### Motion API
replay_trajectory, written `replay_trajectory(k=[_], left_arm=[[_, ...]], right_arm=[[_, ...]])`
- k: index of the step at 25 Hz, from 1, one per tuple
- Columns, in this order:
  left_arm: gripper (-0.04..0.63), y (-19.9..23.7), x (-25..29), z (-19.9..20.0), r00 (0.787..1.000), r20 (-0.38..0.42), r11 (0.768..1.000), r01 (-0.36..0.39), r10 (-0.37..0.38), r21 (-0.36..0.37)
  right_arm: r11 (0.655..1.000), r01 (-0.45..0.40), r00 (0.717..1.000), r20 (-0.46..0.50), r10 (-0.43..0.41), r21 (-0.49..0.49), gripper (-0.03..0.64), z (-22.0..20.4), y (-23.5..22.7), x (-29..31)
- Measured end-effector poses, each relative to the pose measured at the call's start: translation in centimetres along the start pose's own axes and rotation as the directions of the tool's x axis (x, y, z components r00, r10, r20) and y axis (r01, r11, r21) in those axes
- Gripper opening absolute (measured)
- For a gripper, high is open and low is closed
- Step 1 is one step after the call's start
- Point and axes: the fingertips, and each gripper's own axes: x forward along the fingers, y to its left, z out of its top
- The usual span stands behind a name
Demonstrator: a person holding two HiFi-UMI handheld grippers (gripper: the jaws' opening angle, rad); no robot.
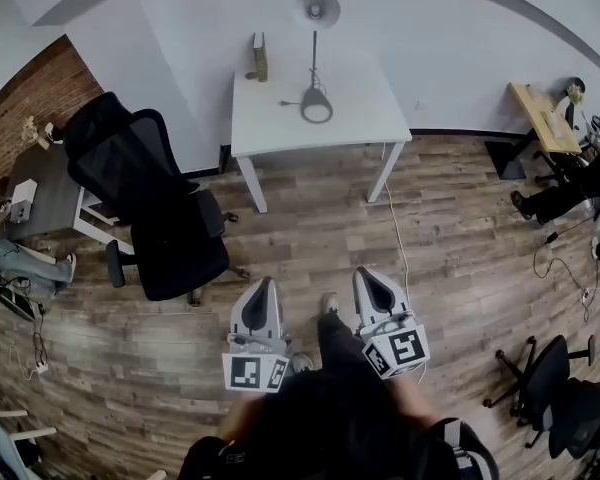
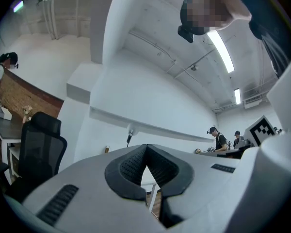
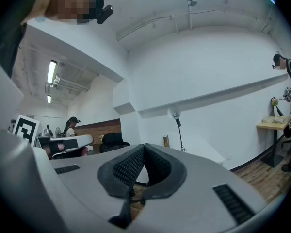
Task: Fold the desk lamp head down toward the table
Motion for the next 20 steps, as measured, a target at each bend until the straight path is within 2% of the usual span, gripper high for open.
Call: replay_trajectory(k=[13,20], left_arm=[[0.023,1.0,16.9,-0.4,0.997,-0.002,0.995,-0.081,0.081,0.062],[0.023,0.7,22.1,-0.4,0.994,0.0,0.991,-0.106,0.107,0.079]], right_arm=[[0.998,-0.068,0.998,0.012,0.068,-0.013,0.005,3.5,-12.3,12.3],[0.994,-0.106,0.994,0.008,0.106,0.0,0.005,4.1,-16.5,16.6]])
